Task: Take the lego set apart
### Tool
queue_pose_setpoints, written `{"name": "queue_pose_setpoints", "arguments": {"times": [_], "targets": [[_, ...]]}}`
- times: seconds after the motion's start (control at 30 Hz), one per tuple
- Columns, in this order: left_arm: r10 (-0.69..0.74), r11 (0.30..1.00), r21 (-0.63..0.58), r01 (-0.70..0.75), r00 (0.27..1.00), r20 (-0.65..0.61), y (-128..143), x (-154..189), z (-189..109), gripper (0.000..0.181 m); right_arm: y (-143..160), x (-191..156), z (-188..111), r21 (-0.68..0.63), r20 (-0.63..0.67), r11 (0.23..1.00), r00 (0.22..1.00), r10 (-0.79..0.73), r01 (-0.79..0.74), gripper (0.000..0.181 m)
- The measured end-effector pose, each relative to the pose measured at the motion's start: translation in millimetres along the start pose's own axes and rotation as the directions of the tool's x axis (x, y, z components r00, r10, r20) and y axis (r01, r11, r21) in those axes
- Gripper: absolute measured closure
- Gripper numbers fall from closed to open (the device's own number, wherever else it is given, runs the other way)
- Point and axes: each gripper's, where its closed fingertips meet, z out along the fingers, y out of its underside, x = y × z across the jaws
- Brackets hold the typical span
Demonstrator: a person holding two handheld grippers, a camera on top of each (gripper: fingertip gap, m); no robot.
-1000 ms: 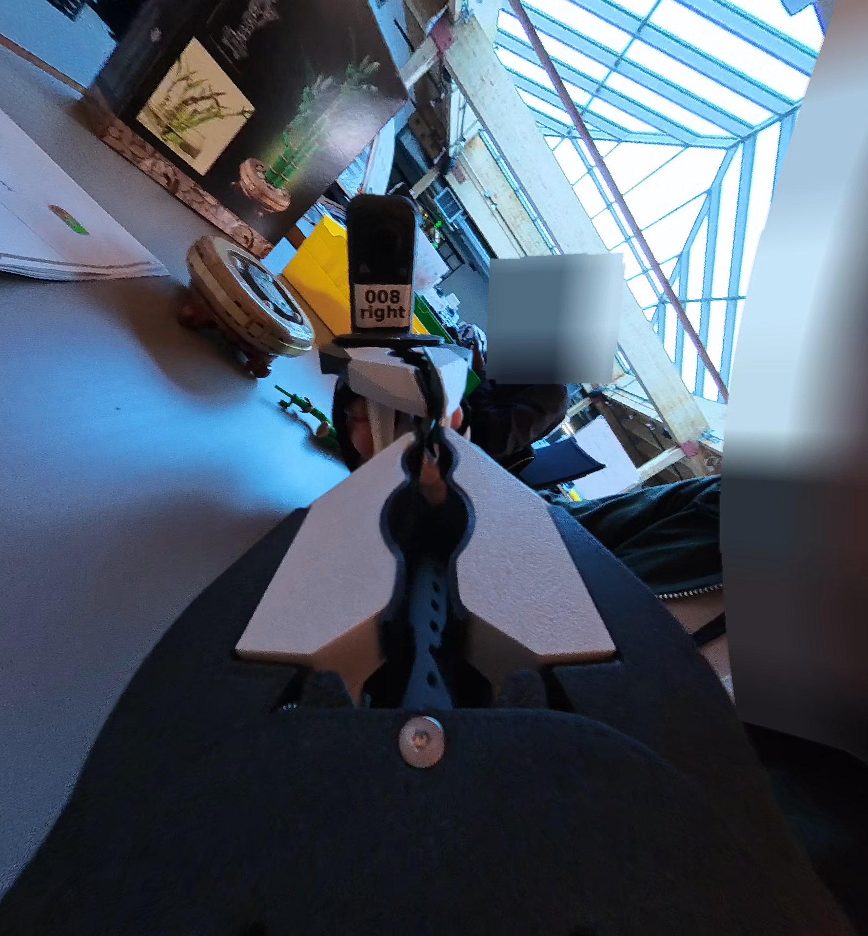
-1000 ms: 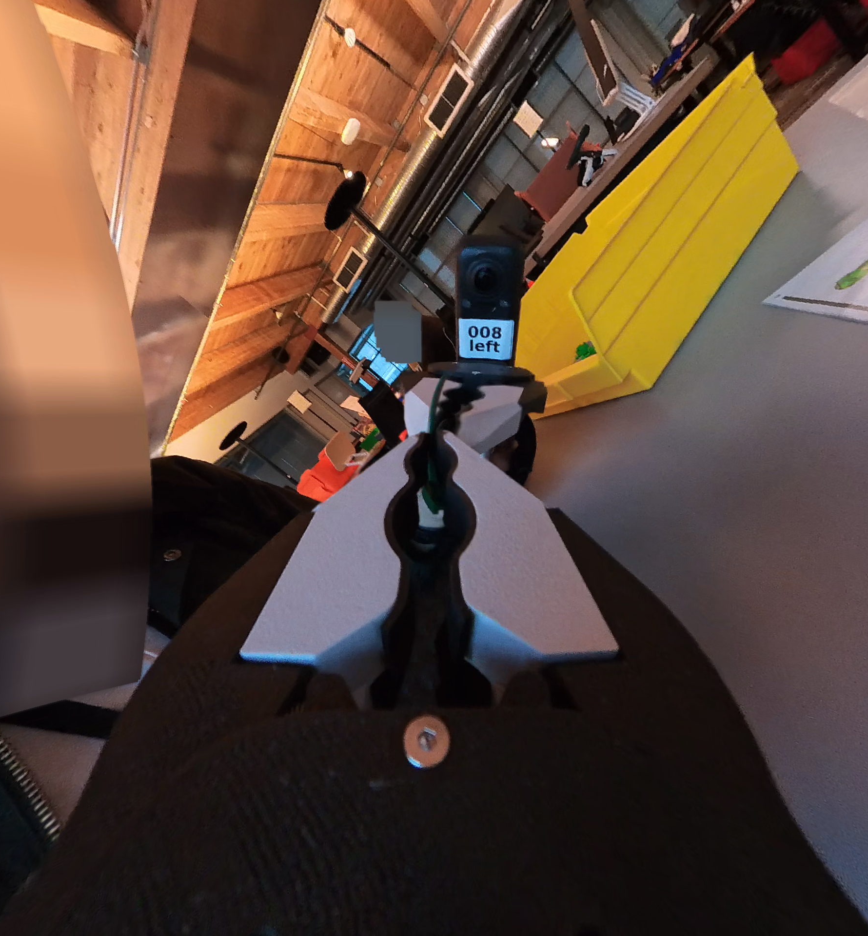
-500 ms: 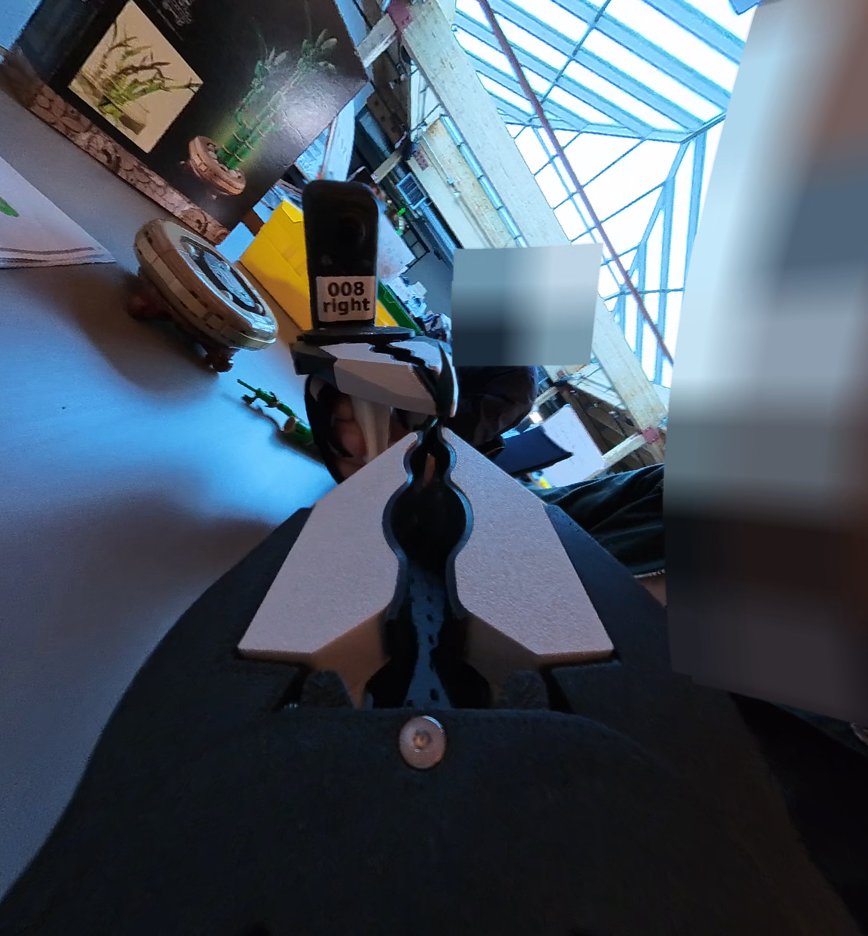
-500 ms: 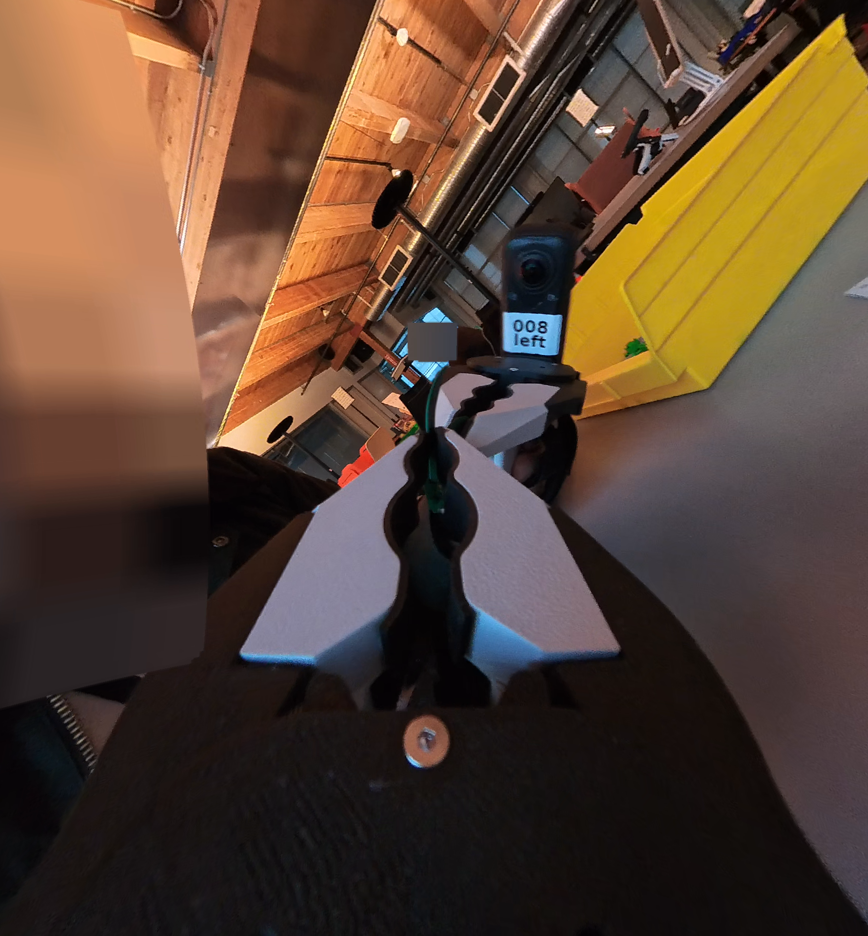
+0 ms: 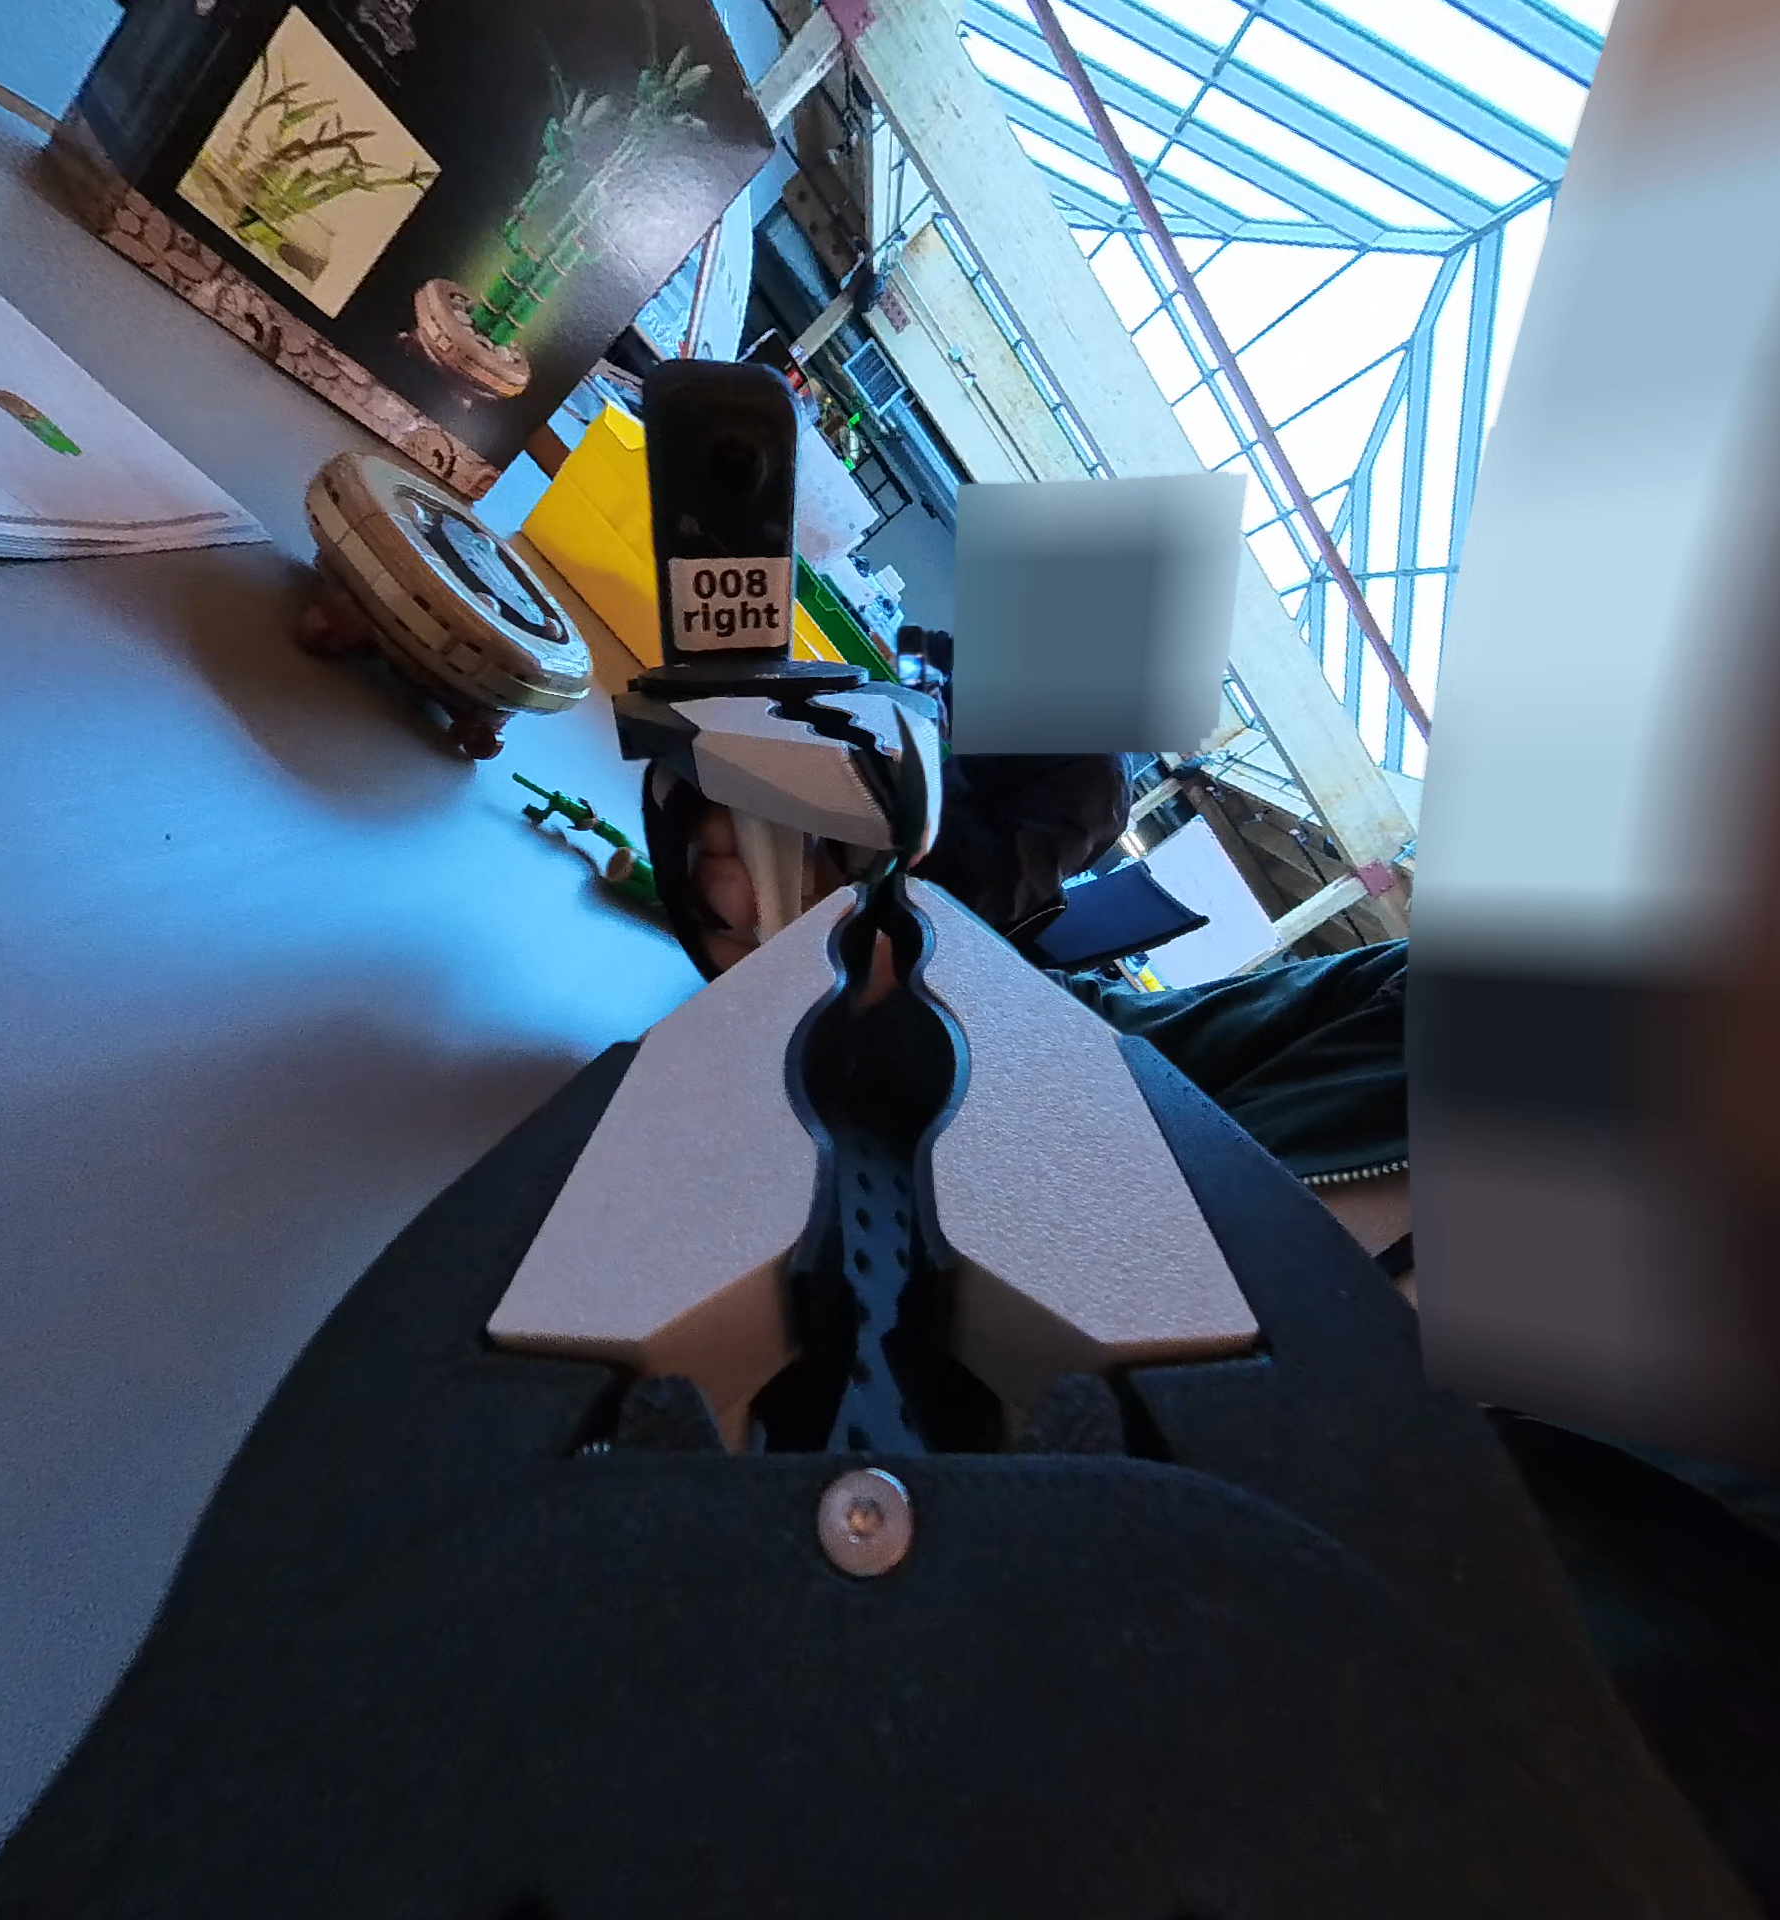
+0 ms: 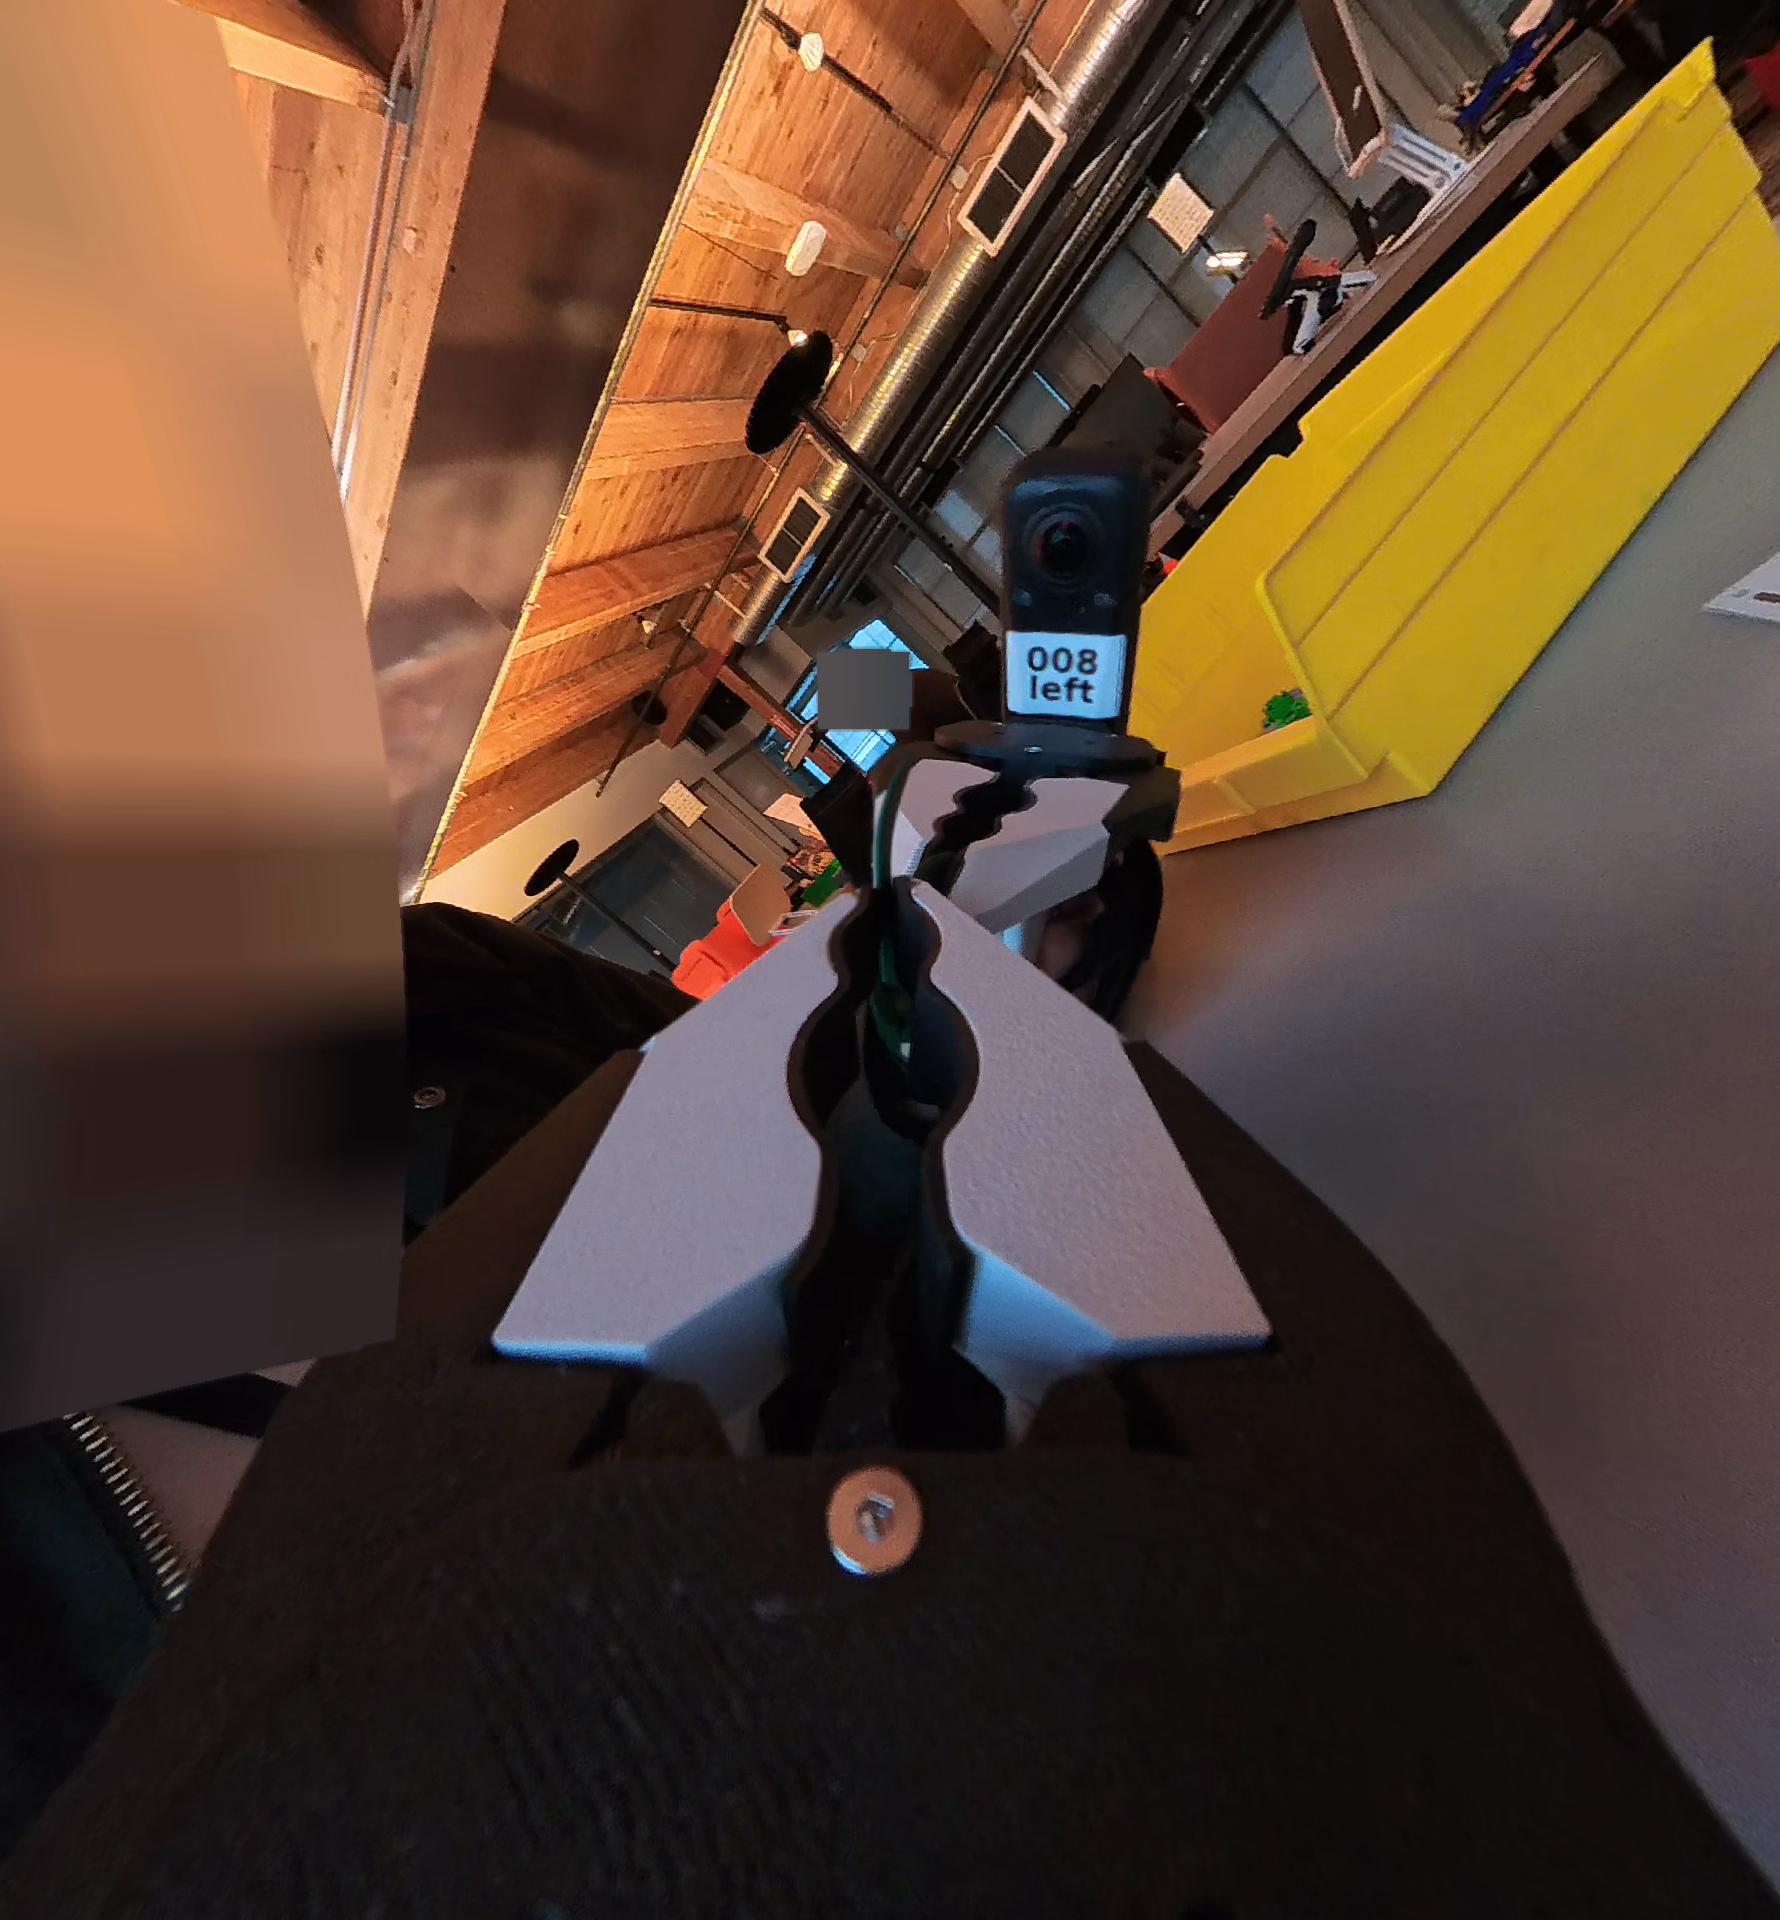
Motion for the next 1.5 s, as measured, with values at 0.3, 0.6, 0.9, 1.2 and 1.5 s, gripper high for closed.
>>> {"name": "queue_pose_setpoints", "arguments": {"times": [0.3,0.6,0.9,1.2,1.5], "targets": [[-0.015,1.000,-0.010,0.015,1.000,-0.025,1.2,3.0,1.7,0.181,1.8,-6.6,0.1,-0.015,0.024,1.000,0.999,-0.025,0.025,0.180],[-0.046,0.998,0.054,0.037,0.983,0.180,-5.5,-31.0,-14.7,0.181,-15.7,19.2,-17.8,-0.219,-0.354,0.798,0.716,-0.601,0.561,0.155],[-0.184,0.980,0.095,0.172,0.974,0.136,-4.3,-38.2,-18.0,0.181,12.1,38.3,-8.1,-0.555,-0.305,0.480,0.370,-0.877,0.680,0.171],[-0.203,0.977,0.093,0.192,0.969,0.138,-2.6,-40.8,-18.4,0.181,12.7,43.1,-8.3,-0.559,-0.361,0.540,0.401,-0.842,0.629,0.174],[-0.140,0.988,0.083,0.132,0.985,0.097,-6.2,-28.1,-15.6,0.181,7.8,27.6,-6.9,-0.155,-0.288,0.959,0.918,-0.273,0.237,0.181]]}}
